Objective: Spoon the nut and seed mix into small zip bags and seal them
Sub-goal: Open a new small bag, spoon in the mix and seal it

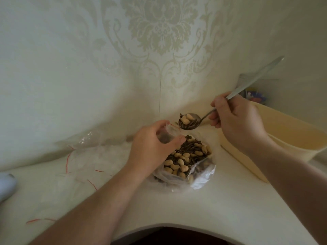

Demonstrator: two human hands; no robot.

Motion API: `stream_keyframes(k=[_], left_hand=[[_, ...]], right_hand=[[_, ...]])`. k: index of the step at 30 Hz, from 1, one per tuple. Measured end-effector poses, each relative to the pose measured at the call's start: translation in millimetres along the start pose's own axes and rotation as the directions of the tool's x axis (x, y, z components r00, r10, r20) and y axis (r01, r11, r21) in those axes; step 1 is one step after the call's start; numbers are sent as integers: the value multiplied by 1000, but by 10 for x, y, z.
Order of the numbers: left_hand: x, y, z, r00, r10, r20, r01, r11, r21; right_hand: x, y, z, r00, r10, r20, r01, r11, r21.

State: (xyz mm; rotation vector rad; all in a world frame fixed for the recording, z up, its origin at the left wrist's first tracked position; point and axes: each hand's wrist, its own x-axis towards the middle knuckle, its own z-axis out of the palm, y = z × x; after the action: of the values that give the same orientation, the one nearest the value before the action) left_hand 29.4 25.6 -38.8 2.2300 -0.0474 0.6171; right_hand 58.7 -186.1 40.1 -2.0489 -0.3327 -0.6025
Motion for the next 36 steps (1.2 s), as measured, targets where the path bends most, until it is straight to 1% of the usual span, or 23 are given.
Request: stream_keyframes(k=[4,9,13,16,19,21,23,24,26,31,34,36], left_hand=[[4,-42,58,999,-42,6,42,999,-34],[-1,3,40,999,-34,10,34,998,-58],[-14,16,44,1000,9,10,-8,999,-50],[5,-18,63,999,30,11,-30,999,-31],[29,-57,89,999,39,15,-39,999,-17],[39,-64,99,999,39,0,-39,999,19],[36,-37,84,999,36,-9,-36,999,15],[32,-17,69,999,33,-11,-33,999,5],[21,23,42,999,36,-17,-36,999,2],[-5,55,6,998,59,-23,-59,998,8],[-11,63,-10,998,58,-30,-58,998,-25],[7,42,-2,999,30,-30,-32,998,-45]], right_hand=[[27,-124,-58,991,-133,7,132,984,-116],[22,-215,-34,959,-271,80,282,933,-223],[24,-252,16,918,-373,138,397,882,-256],[34,-284,35,887,-436,156,462,848,-258],[23,-335,40,831,-522,192,556,788,-264],[0,-366,41,775,-591,225,632,729,-262],[-8,-374,46,711,-650,267,703,651,-286],[-4,-364,56,690,-663,290,723,623,-297],[9,-339,77,672,-671,313,741,600,-303],[12,-321,111,664,-682,305,747,591,-306],[14,-292,86,638,-727,256,767,568,-299],[8,-257,74,655,-726,207,751,598,-281]])
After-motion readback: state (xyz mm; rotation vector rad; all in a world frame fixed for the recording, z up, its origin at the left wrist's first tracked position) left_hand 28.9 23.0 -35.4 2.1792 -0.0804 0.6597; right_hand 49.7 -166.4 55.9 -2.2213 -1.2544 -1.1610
